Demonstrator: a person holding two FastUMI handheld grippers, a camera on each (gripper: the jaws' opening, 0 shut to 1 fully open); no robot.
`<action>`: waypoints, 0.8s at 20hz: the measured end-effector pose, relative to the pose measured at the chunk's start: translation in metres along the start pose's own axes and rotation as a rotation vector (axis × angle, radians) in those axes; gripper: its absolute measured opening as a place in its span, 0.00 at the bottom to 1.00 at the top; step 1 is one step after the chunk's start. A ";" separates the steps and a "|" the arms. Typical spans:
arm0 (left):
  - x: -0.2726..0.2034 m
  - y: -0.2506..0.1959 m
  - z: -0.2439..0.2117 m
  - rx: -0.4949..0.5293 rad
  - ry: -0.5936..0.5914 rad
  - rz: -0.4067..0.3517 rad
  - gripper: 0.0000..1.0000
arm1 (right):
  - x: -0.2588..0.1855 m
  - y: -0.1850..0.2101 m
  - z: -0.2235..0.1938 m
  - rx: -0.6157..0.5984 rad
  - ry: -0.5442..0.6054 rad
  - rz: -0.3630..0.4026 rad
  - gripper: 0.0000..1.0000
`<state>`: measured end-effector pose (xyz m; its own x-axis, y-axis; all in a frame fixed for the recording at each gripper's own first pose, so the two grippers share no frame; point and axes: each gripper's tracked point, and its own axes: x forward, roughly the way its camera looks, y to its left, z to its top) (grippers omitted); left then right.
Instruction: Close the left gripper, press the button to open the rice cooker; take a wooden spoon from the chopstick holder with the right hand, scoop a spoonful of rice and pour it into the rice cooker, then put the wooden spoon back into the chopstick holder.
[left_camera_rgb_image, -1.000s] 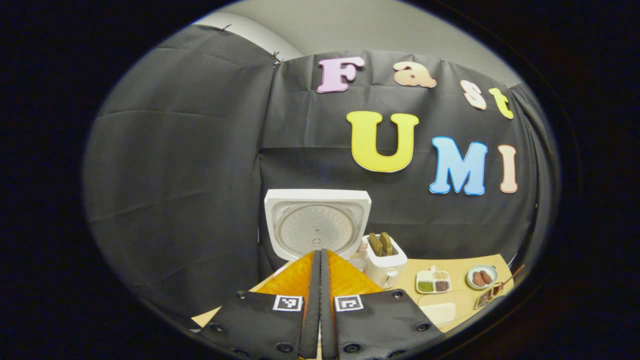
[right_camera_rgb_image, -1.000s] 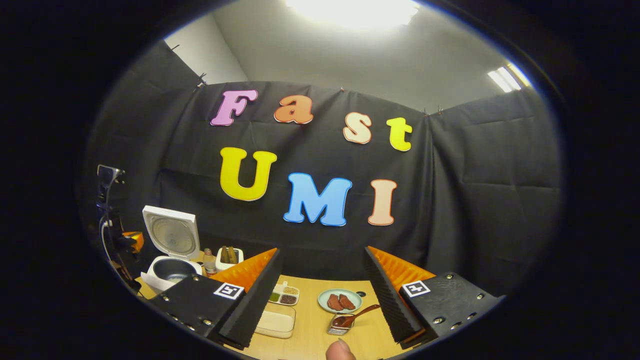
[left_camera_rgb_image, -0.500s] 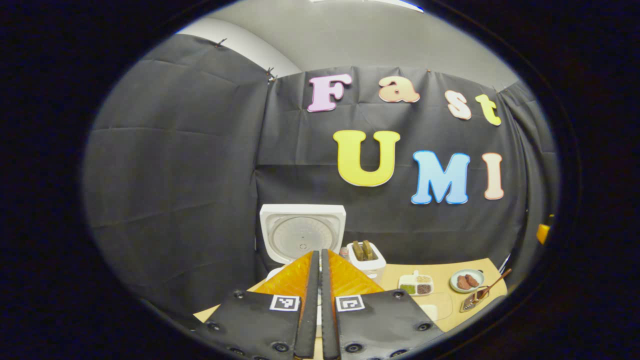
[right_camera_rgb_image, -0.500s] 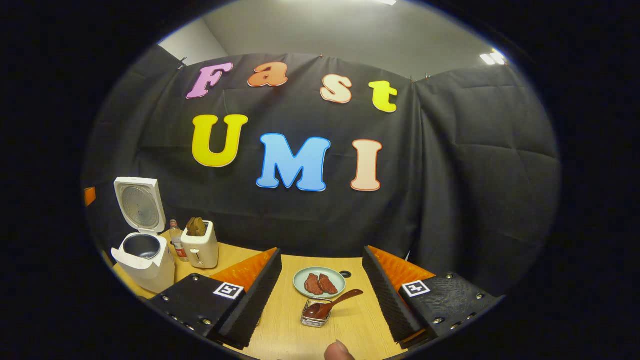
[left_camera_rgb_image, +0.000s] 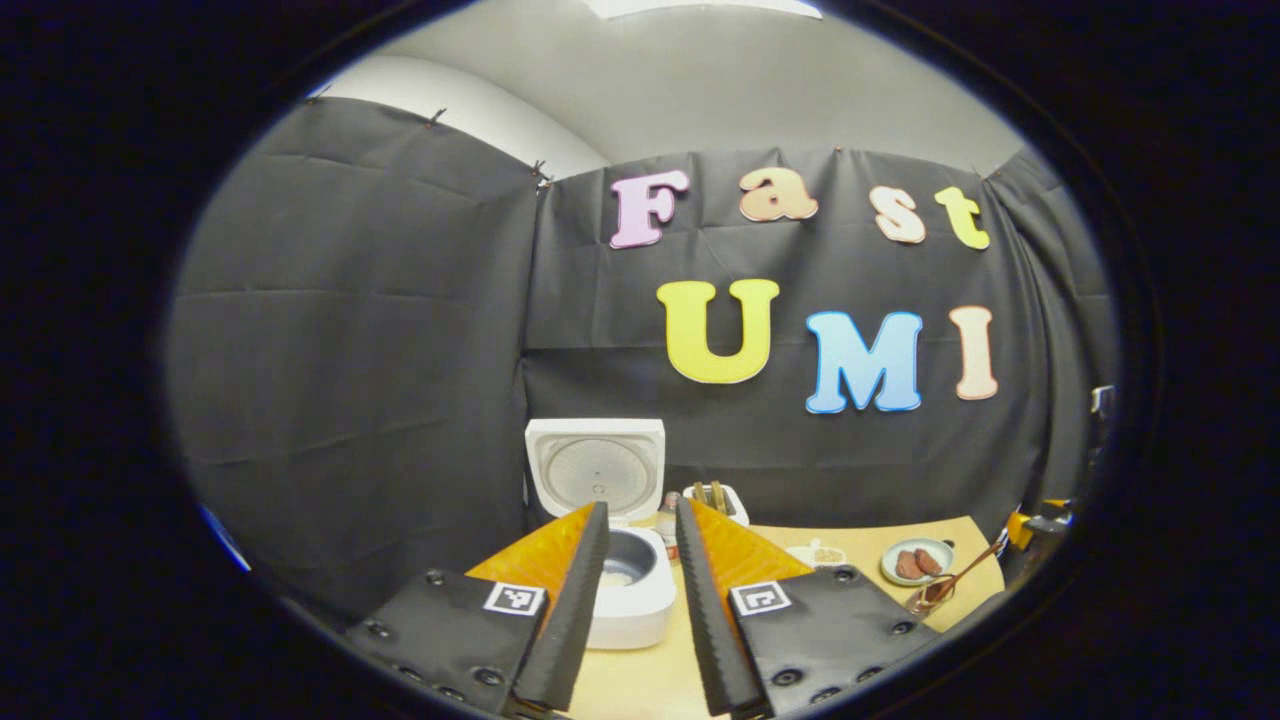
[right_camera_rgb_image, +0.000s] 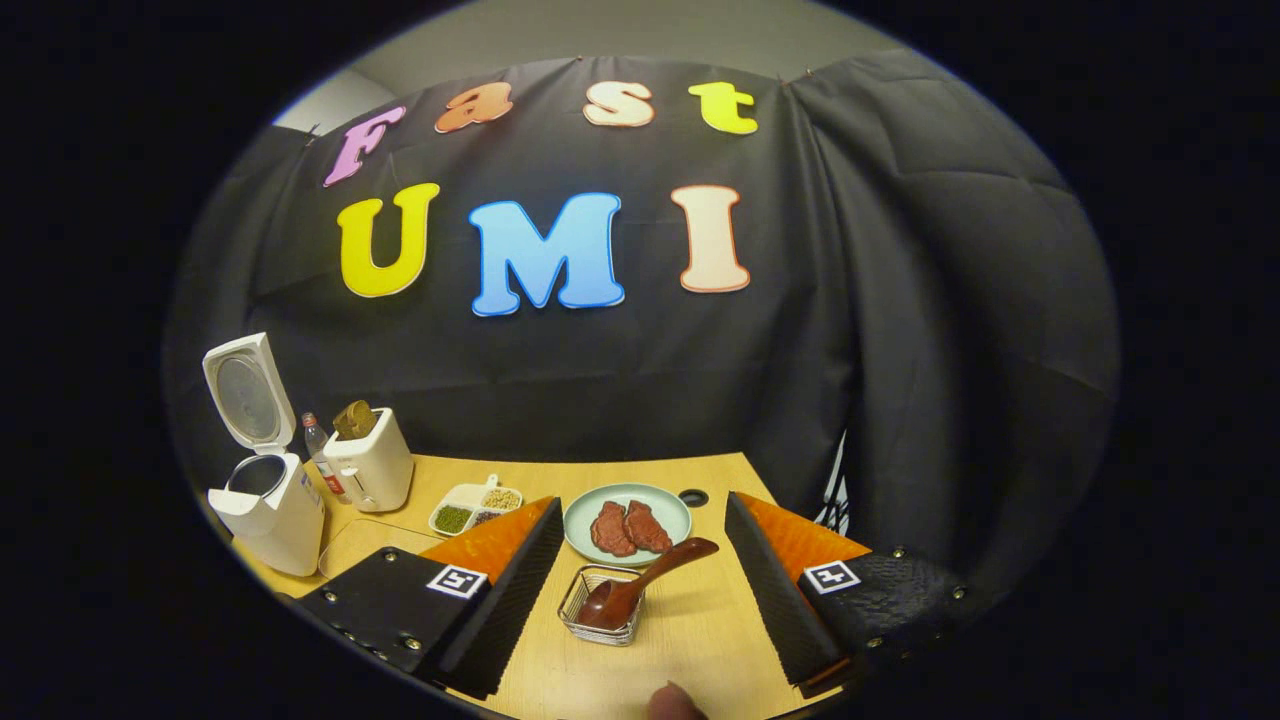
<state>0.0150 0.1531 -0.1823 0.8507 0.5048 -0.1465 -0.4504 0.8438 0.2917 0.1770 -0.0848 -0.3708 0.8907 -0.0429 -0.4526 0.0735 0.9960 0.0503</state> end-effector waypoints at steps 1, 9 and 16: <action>-0.009 -0.002 0.001 0.007 0.002 0.012 0.57 | 0.010 -0.004 -0.014 0.030 0.030 0.017 0.99; -0.052 -0.028 -0.005 0.104 0.048 0.023 0.80 | 0.083 -0.020 -0.092 0.265 0.198 0.043 0.84; -0.058 -0.033 -0.015 0.129 0.092 0.024 0.79 | 0.110 -0.004 -0.106 0.398 0.239 0.056 0.43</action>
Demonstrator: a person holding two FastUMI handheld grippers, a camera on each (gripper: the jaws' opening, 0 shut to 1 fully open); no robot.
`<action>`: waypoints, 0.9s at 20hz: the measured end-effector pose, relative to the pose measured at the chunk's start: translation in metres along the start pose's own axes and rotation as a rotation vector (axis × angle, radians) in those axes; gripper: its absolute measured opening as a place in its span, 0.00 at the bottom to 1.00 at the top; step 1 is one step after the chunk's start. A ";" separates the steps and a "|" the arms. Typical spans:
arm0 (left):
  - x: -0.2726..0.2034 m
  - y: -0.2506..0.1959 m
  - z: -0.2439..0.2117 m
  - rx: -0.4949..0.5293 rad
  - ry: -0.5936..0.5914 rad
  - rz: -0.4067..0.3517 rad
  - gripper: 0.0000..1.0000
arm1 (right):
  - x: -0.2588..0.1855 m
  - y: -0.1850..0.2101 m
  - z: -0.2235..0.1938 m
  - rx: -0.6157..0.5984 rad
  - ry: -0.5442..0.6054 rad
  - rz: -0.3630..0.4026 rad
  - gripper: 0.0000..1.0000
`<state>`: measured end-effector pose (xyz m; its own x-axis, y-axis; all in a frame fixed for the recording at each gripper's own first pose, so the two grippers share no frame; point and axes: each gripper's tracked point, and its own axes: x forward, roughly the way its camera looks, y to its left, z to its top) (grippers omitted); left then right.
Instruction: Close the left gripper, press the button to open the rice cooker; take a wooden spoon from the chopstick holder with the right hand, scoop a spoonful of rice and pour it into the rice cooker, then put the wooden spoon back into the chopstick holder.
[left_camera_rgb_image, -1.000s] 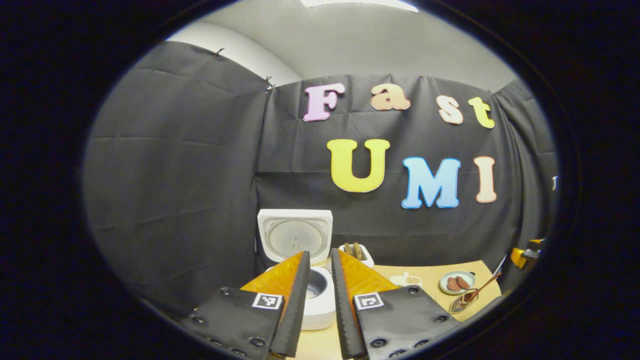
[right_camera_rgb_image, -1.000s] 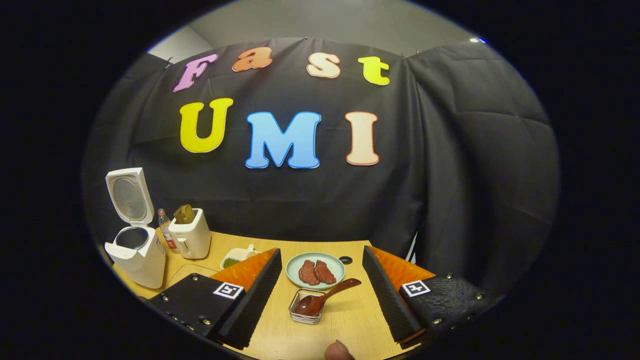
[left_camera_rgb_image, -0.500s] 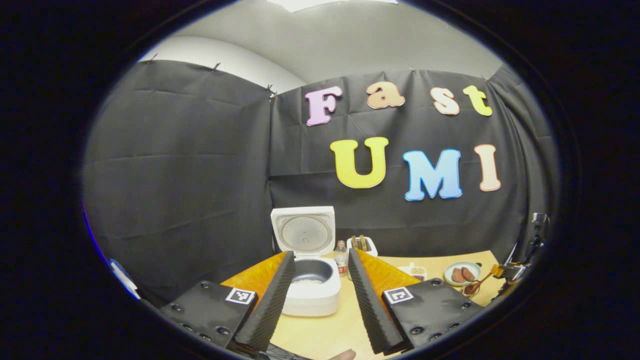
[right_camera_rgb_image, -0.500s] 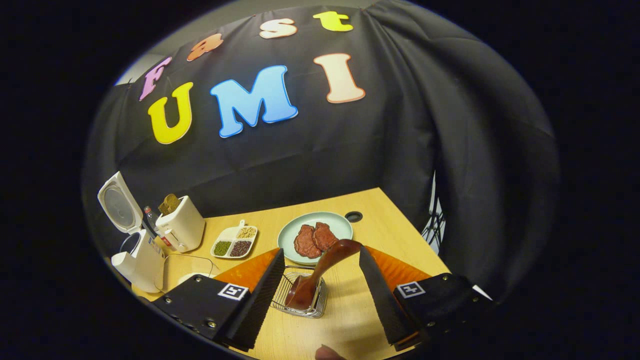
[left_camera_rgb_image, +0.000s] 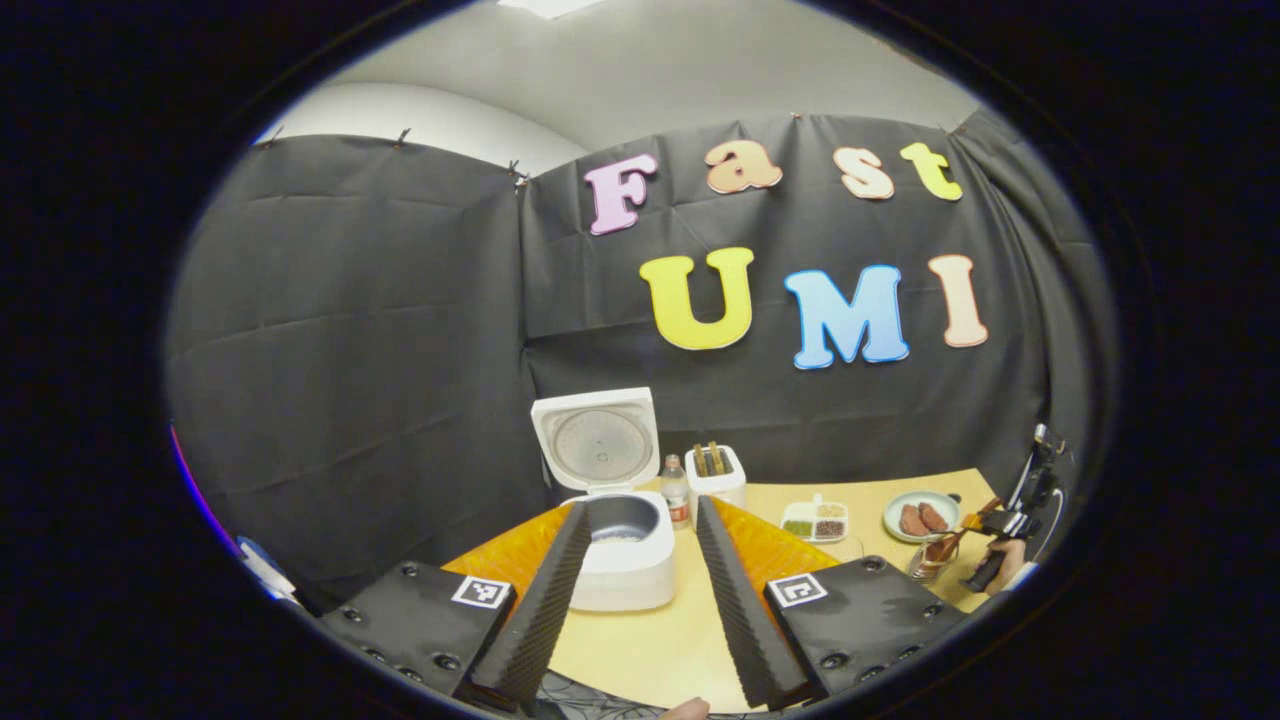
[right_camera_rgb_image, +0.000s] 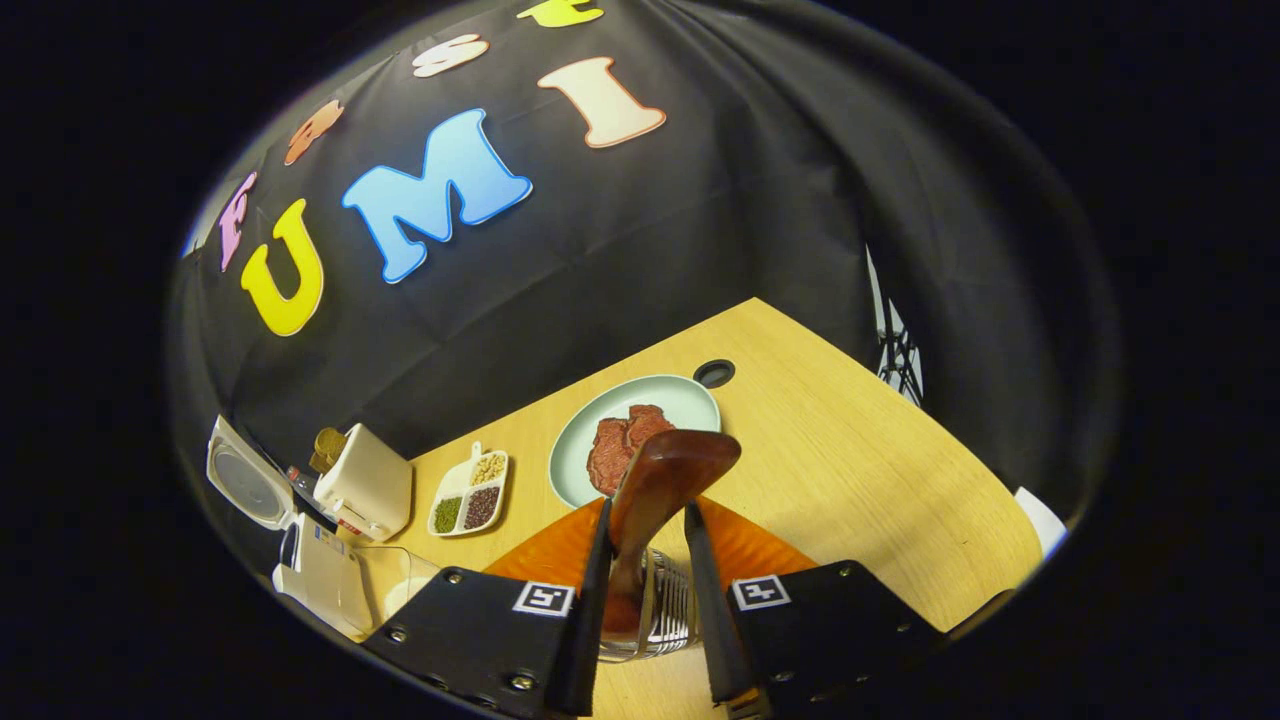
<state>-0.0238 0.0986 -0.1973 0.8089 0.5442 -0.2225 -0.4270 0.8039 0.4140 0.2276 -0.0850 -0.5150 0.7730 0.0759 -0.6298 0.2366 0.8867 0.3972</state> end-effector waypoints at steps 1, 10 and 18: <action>-0.001 0.003 0.002 -0.002 0.001 0.005 0.79 | 0.009 -0.001 0.001 0.004 0.000 -0.007 0.43; -0.011 0.017 0.006 -0.009 -0.010 0.029 0.79 | -0.013 0.013 0.005 0.041 0.015 0.023 0.14; -0.018 0.031 0.009 -0.066 -0.048 0.003 0.78 | -0.078 0.048 0.055 -0.040 -0.092 0.074 0.13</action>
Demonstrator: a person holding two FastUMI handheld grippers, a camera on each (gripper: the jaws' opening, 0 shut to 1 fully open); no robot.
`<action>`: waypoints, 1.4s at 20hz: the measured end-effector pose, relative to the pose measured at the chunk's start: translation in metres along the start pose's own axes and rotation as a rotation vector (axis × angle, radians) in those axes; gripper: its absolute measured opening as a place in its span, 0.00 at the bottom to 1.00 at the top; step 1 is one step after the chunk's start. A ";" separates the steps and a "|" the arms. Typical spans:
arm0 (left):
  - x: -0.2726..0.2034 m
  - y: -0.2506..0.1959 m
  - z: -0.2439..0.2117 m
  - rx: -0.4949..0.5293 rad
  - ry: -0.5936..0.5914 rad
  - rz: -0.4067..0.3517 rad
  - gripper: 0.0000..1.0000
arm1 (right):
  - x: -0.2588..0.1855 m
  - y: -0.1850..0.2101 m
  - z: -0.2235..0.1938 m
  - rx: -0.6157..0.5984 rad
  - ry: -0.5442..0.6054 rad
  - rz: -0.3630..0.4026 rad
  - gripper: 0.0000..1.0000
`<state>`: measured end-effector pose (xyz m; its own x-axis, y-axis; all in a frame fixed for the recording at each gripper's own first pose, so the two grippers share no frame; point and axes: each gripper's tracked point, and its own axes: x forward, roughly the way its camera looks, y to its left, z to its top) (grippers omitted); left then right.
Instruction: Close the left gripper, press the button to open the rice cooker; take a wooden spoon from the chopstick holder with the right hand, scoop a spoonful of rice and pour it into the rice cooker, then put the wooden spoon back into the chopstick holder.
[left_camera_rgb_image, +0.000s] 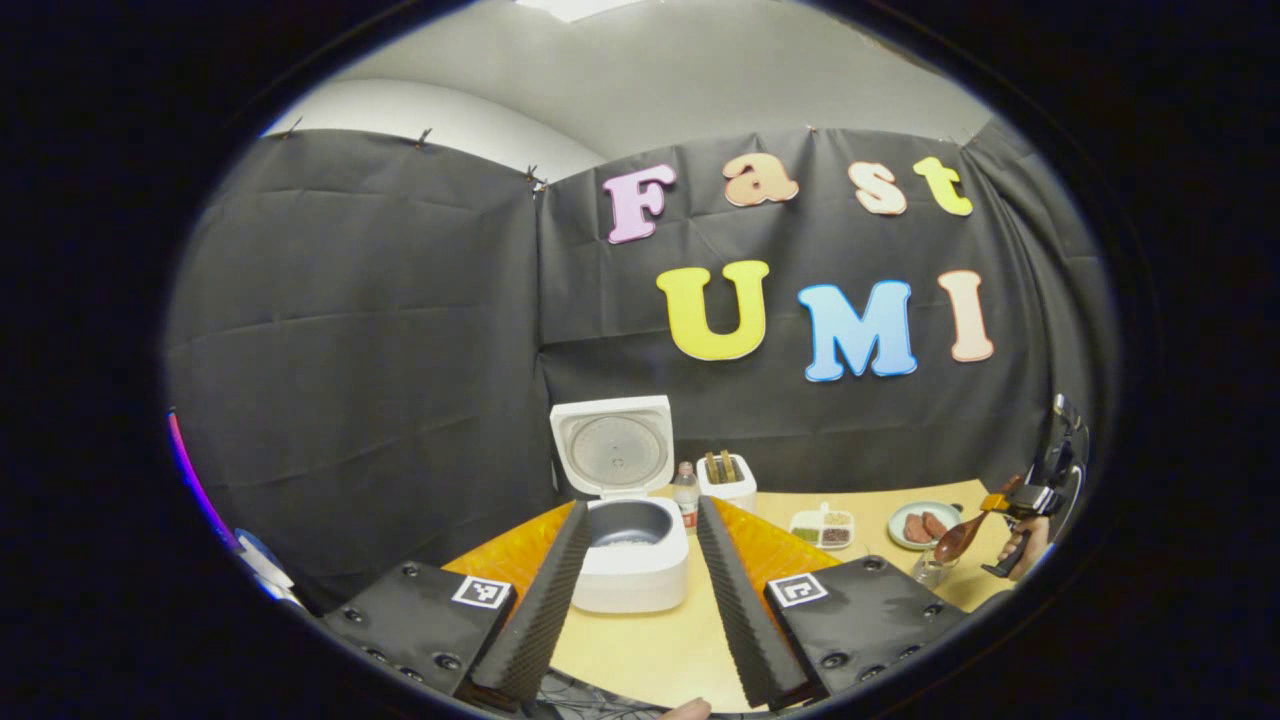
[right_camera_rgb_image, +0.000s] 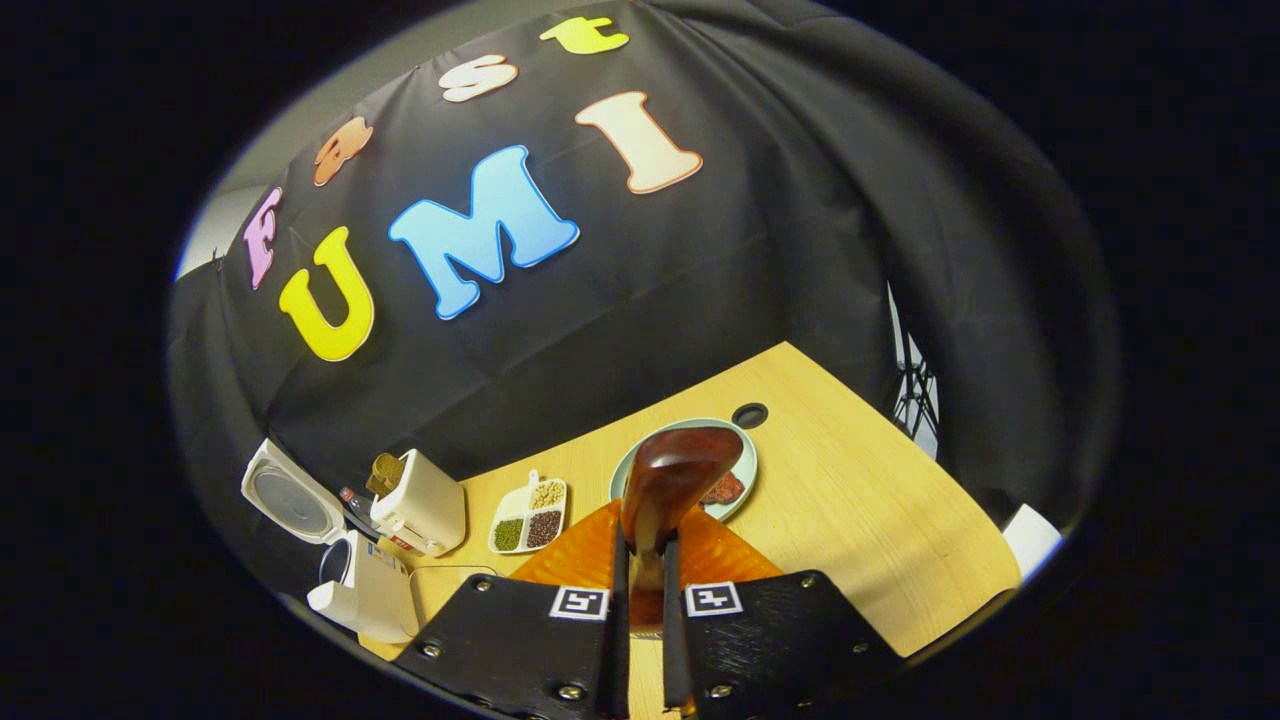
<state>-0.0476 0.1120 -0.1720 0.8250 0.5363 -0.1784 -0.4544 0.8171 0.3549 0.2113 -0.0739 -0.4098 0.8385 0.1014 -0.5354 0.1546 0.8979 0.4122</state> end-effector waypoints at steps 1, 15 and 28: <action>0.001 0.005 0.002 -0.015 -0.006 -0.008 0.78 | -0.011 0.006 0.007 -0.006 -0.017 0.006 0.13; 0.010 0.176 -0.002 -0.183 -0.104 -0.112 0.78 | -0.139 0.182 -0.001 -0.213 -0.141 0.055 0.13; 0.054 0.207 -0.008 -0.139 -0.053 0.006 0.90 | 0.019 0.240 -0.122 -0.317 0.118 0.108 0.14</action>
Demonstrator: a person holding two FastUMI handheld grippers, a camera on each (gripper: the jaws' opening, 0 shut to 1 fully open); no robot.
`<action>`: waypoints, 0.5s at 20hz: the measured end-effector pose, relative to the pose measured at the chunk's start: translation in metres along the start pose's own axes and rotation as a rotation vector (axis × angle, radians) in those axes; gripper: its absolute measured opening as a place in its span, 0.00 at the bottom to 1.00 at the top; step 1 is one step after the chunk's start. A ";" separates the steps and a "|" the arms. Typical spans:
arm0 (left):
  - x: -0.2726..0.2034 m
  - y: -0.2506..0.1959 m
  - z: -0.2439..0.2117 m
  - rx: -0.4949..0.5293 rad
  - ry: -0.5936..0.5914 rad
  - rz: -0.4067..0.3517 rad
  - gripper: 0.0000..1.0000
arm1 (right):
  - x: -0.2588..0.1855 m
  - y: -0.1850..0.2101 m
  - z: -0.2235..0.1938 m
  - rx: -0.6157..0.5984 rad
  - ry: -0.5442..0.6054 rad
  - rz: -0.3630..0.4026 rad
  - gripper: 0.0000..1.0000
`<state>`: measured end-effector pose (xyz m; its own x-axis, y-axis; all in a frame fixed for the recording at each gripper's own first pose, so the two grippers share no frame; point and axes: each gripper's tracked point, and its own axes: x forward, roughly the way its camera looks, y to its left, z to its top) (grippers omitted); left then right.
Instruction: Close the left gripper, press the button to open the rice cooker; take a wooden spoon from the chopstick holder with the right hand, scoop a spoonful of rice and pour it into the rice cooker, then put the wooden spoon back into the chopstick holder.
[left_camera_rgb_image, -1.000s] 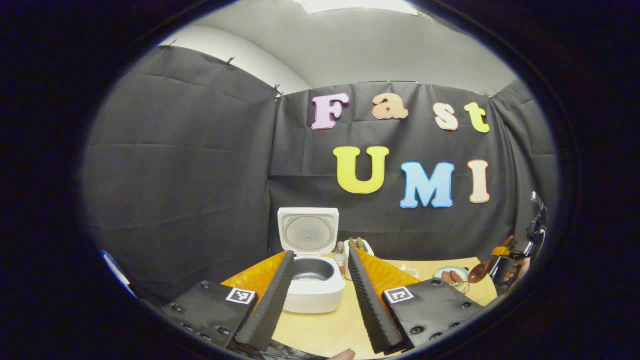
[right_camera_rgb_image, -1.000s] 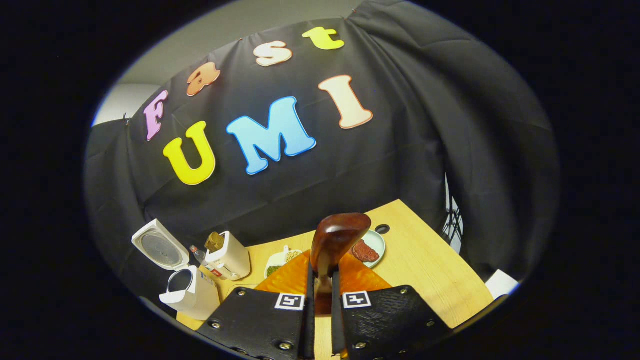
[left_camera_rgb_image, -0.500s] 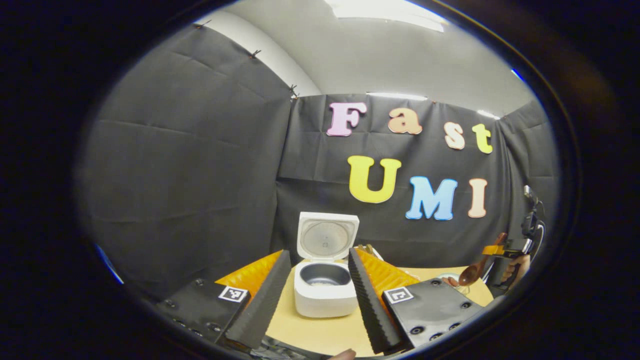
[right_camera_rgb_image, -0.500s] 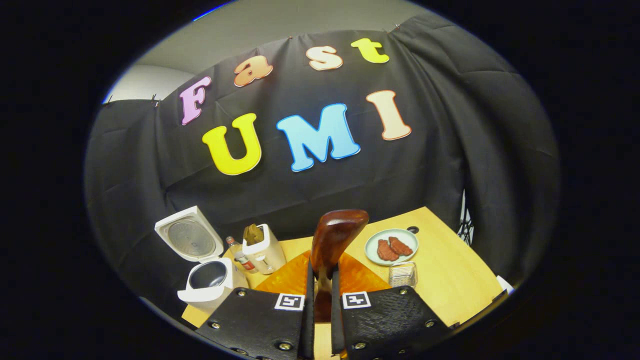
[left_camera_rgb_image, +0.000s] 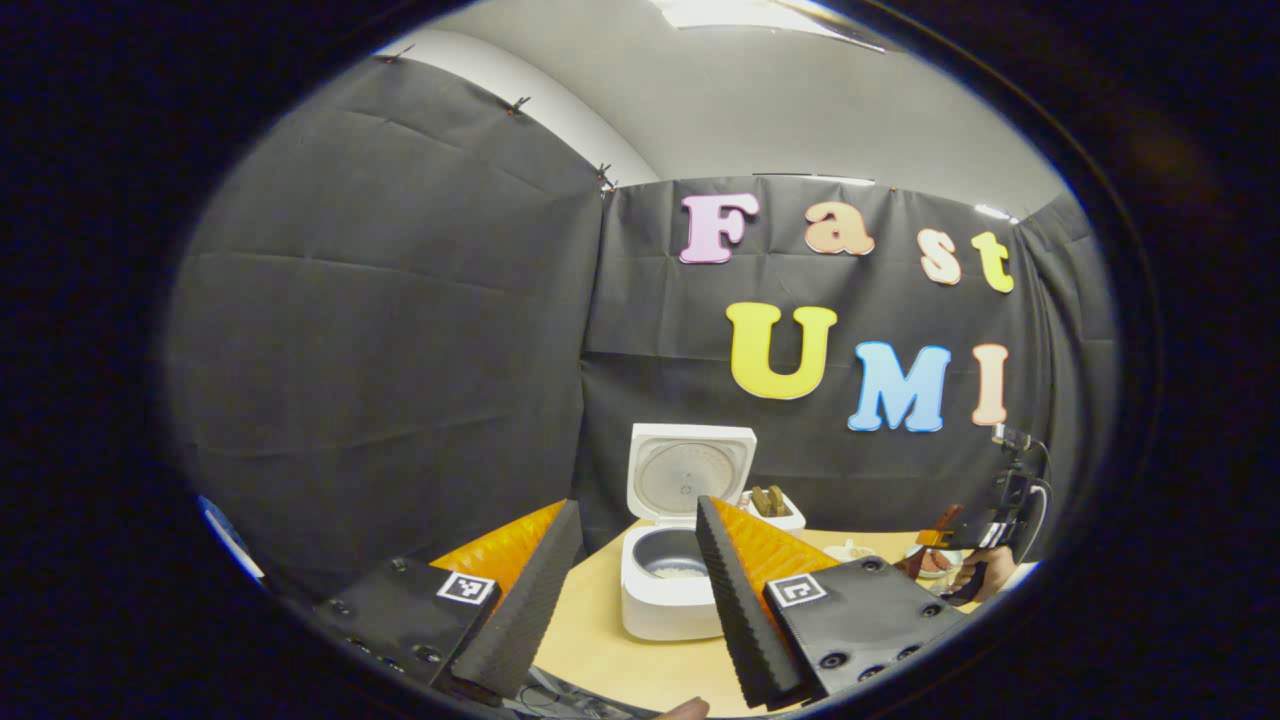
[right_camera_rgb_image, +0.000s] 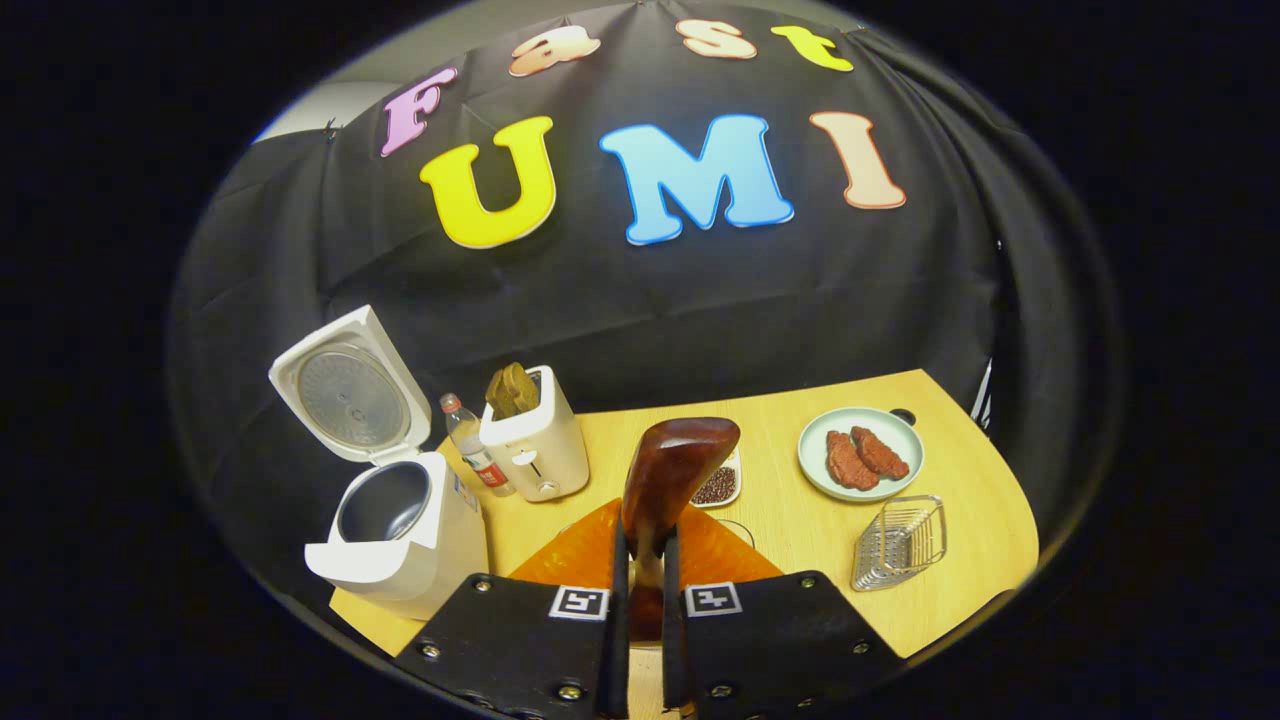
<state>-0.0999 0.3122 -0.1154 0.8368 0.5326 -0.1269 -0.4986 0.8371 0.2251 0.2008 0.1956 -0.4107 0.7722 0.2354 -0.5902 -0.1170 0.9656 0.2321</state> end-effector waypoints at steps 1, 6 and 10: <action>0.006 -0.002 -0.006 0.007 0.021 0.019 0.87 | 0.016 -0.002 -0.007 0.000 0.019 0.005 0.14; 0.027 -0.017 -0.031 0.015 0.112 0.073 0.81 | 0.070 -0.018 -0.031 -0.023 0.073 -0.003 0.13; 0.037 -0.027 -0.046 0.056 0.153 0.090 0.86 | 0.089 -0.025 -0.045 -0.075 0.090 -0.019 0.14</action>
<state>-0.0655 0.3149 -0.1707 0.7432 0.6212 -0.2484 -0.5529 0.7794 0.2947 0.2440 0.1976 -0.5041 0.7162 0.2223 -0.6616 -0.1519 0.9748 0.1631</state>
